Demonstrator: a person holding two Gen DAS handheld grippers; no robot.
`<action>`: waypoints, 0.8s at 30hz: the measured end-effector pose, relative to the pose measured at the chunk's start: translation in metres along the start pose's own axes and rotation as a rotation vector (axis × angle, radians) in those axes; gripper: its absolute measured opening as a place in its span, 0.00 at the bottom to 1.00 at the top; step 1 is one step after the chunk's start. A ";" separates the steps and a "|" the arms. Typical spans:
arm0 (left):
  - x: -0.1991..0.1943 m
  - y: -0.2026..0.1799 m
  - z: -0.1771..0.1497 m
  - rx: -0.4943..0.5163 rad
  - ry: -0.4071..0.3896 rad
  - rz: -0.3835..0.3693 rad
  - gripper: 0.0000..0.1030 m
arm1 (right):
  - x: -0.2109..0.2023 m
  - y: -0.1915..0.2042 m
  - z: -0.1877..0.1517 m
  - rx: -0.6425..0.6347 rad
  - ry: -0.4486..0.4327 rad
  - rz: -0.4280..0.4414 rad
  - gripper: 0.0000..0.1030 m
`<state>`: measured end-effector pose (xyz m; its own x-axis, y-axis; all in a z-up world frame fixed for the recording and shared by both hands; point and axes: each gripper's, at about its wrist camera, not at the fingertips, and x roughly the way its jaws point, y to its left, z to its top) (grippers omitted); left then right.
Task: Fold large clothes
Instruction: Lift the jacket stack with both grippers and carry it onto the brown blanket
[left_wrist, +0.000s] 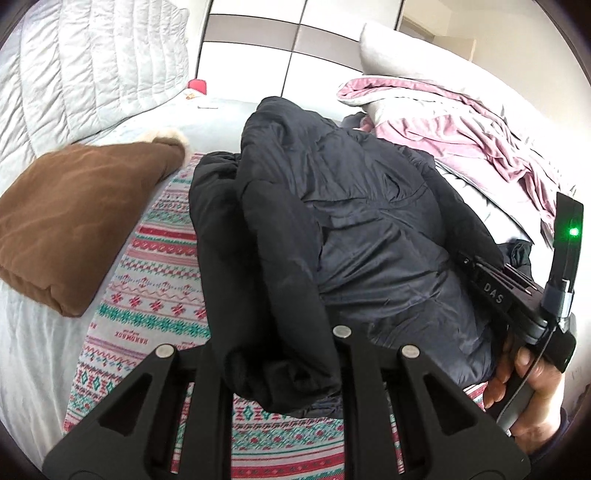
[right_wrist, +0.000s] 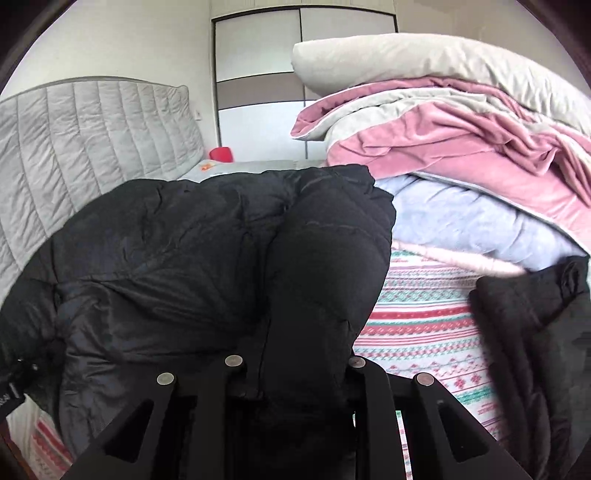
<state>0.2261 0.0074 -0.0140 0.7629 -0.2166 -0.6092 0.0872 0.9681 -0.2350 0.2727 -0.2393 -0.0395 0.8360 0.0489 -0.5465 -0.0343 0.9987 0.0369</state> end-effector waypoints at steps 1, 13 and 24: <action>0.001 -0.002 0.001 0.007 -0.002 -0.003 0.16 | 0.001 0.000 0.001 -0.005 -0.005 -0.016 0.20; -0.042 0.058 0.081 0.039 -0.171 -0.004 0.16 | -0.014 0.080 0.092 -0.091 -0.154 -0.009 0.16; -0.172 0.213 0.196 0.027 -0.466 0.184 0.18 | -0.044 0.249 0.182 0.000 -0.418 0.318 0.16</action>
<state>0.2386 0.2760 0.1892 0.9717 0.0315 -0.2342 -0.0638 0.9892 -0.1319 0.3273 0.0055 0.1457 0.9315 0.3404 -0.1283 -0.3217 0.9355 0.1462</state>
